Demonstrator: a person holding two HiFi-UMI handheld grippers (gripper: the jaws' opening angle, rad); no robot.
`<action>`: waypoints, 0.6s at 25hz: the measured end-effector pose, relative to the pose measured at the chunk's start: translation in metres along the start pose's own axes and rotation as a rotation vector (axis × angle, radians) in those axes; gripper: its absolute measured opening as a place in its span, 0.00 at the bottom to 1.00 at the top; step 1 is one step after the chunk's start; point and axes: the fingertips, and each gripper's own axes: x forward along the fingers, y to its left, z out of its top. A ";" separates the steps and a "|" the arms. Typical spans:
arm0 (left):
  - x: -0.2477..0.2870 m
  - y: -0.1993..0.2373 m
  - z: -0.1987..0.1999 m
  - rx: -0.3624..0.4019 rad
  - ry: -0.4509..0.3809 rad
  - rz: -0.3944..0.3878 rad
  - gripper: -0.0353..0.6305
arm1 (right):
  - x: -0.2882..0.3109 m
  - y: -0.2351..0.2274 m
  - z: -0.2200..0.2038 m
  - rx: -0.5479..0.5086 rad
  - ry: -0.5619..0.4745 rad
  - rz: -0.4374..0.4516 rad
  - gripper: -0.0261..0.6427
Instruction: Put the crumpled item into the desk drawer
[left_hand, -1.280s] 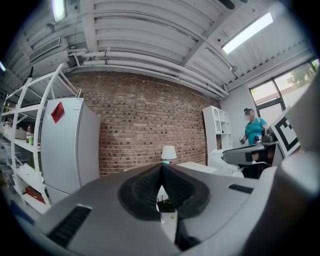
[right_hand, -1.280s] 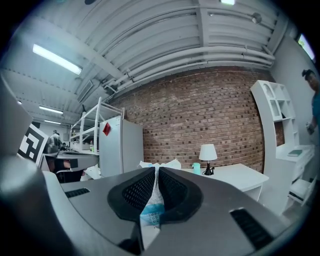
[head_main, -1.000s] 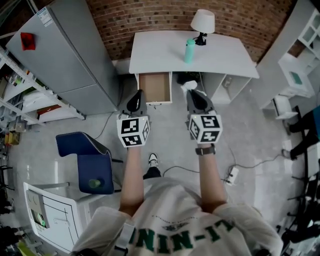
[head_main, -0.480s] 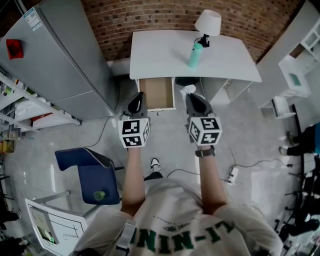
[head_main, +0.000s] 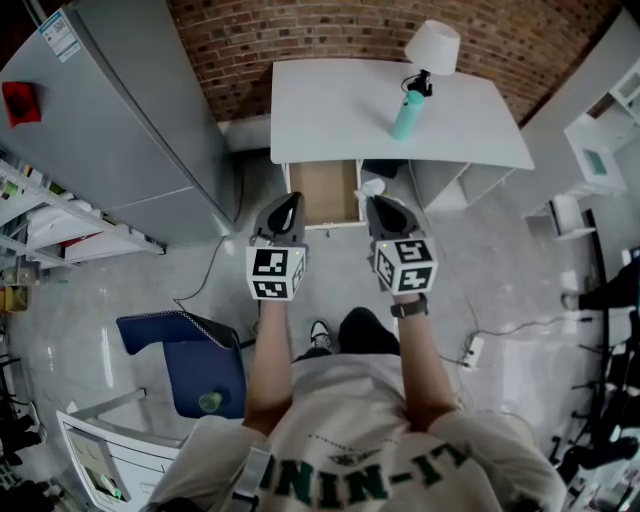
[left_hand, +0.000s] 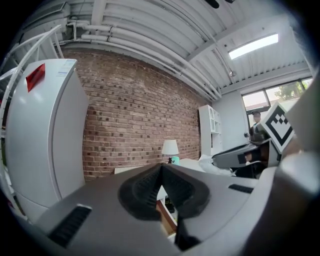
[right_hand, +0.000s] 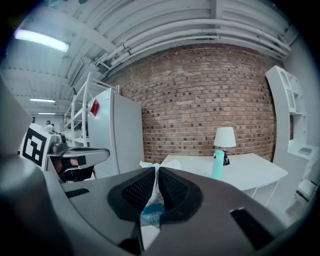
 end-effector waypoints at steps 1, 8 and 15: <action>0.002 0.002 -0.004 -0.004 0.011 0.001 0.05 | 0.004 0.000 -0.003 0.001 0.011 0.003 0.07; 0.034 0.012 -0.022 -0.040 0.033 0.008 0.05 | 0.043 -0.008 -0.030 0.015 0.084 0.055 0.07; 0.070 0.028 -0.044 -0.075 0.071 0.019 0.05 | 0.088 -0.017 -0.054 0.045 0.166 0.109 0.07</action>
